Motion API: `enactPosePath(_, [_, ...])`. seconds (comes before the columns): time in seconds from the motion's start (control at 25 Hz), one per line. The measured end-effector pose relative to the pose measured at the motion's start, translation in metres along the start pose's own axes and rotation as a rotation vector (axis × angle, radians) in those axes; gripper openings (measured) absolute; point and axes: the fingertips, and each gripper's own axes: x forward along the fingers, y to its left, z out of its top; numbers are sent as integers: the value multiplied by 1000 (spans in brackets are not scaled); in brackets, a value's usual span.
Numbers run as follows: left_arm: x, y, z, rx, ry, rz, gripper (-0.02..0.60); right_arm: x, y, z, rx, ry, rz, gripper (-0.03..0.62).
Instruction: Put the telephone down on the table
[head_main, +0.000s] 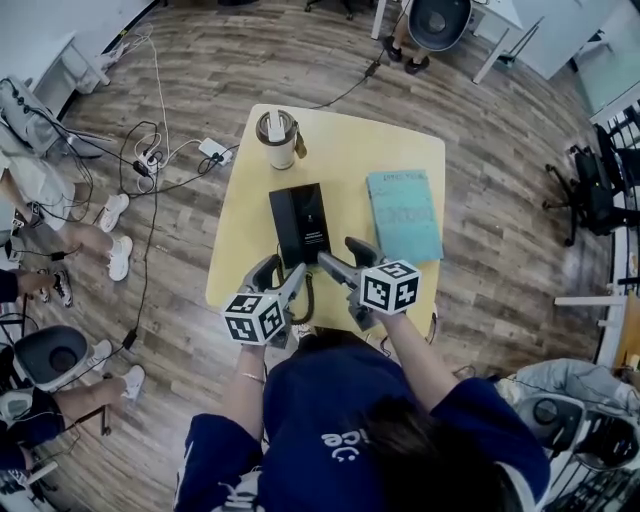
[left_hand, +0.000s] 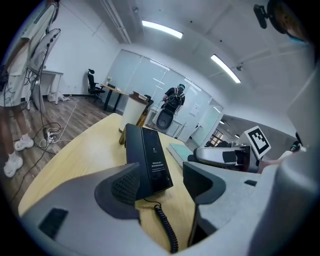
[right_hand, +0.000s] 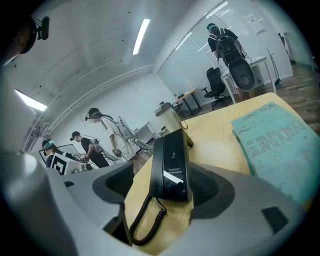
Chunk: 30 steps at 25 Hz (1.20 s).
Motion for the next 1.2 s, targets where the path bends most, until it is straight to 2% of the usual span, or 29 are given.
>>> enactPosePath(0.24, [-23,-15,-3,29,-50,27,259,-24,9,-12,-21,-28,-29,347])
enactPosePath(0.4, [-32,-23,3,44,-77,36,259,-34,21,-8,-77,-51,-37,347])
enactPosePath(0.84, [-41,-43,-12,95,-59,14,259,-53,24,-25,-69,-65,-76,348])
enactPosePath(1.0, [-40,-39,-11,111,-53,30,259,-53,24,-25,-87,-71,-82,346])
enactPosePath(1.12, [-40,-38,-11,128,-49,38,259,-56,25,-23,-108,-96,-89,275])
enactPosePath(1.2, [-40,-41,-10,140,-47,26,258,-56,27,-23,-113,-94,-91,271])
